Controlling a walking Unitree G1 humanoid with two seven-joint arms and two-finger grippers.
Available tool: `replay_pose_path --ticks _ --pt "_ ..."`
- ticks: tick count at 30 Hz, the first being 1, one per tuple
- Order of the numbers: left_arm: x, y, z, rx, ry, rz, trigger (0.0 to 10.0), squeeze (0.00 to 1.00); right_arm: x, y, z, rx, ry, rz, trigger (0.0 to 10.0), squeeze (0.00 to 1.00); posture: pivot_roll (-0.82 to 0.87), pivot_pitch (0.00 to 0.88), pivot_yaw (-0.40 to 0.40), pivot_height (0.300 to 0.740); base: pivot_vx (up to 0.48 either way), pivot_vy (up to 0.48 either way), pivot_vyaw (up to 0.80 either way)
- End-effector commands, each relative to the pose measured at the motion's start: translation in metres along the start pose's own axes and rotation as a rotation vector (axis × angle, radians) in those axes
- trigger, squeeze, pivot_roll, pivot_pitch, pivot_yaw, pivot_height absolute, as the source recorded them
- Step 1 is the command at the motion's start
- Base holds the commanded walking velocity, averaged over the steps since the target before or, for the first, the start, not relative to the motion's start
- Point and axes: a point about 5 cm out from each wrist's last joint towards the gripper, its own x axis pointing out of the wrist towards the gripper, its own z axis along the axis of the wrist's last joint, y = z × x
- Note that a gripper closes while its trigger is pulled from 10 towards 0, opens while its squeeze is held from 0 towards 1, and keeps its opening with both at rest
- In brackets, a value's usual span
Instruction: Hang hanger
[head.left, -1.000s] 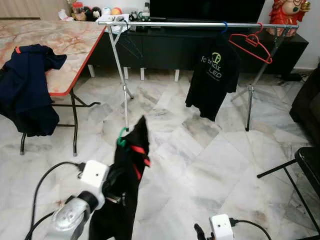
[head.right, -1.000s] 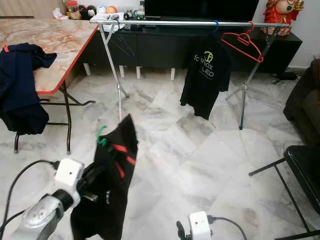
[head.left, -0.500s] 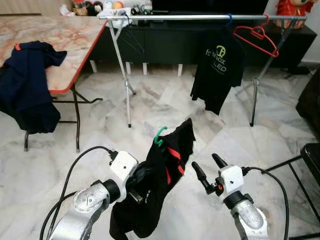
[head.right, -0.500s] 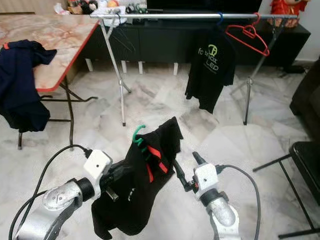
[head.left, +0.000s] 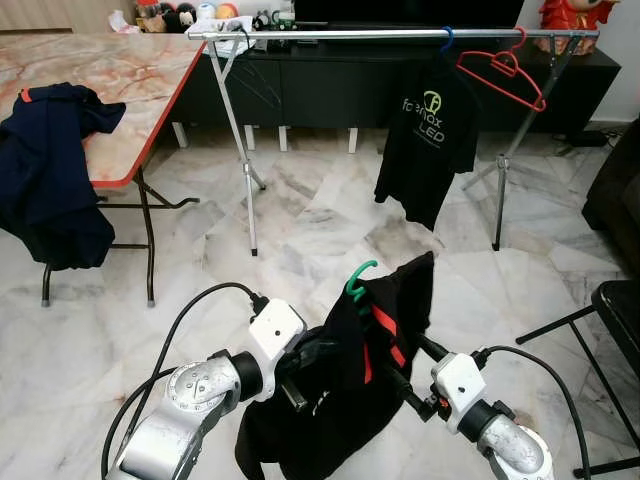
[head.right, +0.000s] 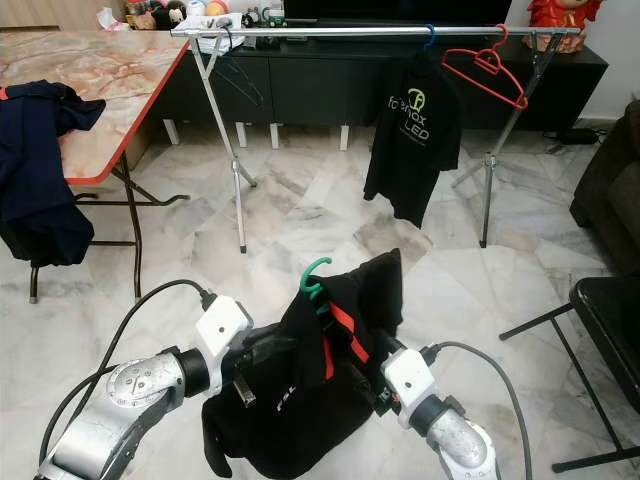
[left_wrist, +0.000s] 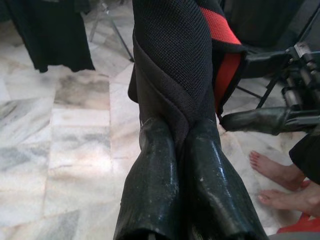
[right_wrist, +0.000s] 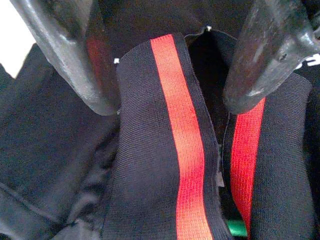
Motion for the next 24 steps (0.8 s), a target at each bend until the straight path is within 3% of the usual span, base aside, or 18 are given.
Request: replay_pose_path --ticks 1,14,24 --pt "0.002 -0.002 0.012 0.014 -0.046 -0.026 10.0 0.00 -0.002 0.004 -0.005 -0.012 0.021 0.012 10.0 0.00 -0.03 0.140 -0.011 0.740 0.000 0.000 0.00" --pt "0.004 -0.009 0.015 0.017 -0.046 -0.072 10.0 0.00 0.003 0.003 -0.012 -0.032 0.083 -0.129 10.0 0.00 -0.02 0.131 -0.011 0.740 0.000 0.000 0.00" --pt "0.005 -0.011 0.018 0.021 -0.050 -0.092 10.0 0.00 0.015 0.006 -0.012 -0.011 0.106 -0.147 10.0 0.00 -0.01 0.120 -0.010 0.740 0.000 0.000 0.00"
